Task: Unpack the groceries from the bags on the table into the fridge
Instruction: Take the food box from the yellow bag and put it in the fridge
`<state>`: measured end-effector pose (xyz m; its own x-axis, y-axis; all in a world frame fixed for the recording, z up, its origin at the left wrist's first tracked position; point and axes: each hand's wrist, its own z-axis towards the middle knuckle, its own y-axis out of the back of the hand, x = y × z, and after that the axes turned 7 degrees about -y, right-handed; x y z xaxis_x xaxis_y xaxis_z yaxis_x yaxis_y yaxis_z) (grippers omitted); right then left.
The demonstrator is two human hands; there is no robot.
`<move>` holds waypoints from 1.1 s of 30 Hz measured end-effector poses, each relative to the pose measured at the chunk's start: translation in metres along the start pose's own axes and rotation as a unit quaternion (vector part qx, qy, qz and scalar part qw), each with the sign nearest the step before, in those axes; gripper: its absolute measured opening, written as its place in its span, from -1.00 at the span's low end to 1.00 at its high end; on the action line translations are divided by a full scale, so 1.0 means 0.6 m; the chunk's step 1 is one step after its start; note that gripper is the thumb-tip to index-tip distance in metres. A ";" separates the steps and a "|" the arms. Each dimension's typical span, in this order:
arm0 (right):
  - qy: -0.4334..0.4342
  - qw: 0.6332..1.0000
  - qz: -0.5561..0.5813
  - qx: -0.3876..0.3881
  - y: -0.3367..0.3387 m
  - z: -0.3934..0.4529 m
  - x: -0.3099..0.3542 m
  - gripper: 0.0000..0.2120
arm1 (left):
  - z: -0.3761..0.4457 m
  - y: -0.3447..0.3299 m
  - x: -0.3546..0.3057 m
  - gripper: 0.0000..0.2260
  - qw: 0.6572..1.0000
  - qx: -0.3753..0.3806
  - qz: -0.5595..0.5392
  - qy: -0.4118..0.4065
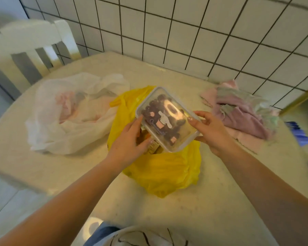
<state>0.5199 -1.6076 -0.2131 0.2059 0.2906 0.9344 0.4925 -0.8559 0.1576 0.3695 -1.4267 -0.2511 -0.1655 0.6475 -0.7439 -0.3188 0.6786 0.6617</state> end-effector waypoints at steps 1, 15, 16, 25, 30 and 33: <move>-0.001 0.999 0.032 -0.003 -0.006 -0.003 0.005 -0.79 | 0.004 0.002 -0.012 -0.33 0.998 -0.015 -0.054 -0.009; -0.023 0.954 0.253 0.160 -0.220 -0.063 0.093 -0.80 | -0.049 0.165 -0.026 -0.79 0.867 -0.202 -0.444 0.104; -0.025 0.953 0.249 0.174 -0.242 -0.067 0.098 -0.82 | -0.062 0.183 -0.015 -0.78 0.864 -0.213 -0.443 0.107; -0.031 0.932 0.193 0.305 -0.544 -0.179 0.132 -0.74 | -0.261 0.385 0.116 -0.79 0.849 -0.360 -0.370 0.112; -0.059 0.903 0.200 0.377 -0.759 -0.286 0.131 -0.74 | -0.413 0.537 0.214 -0.76 0.832 -0.430 -0.323 0.137; -0.065 0.883 0.195 0.422 -0.881 -0.348 0.135 -0.72 | -0.503 0.616 0.268 -0.69 0.818 -0.471 -0.300 0.137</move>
<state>0.0996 -1.2208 -0.1542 0.5674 0.1374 0.8119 0.8061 -0.2938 -0.5137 -0.0565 -1.1766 -0.1545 0.1233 0.1060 -0.9867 -0.9758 0.1936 -0.1011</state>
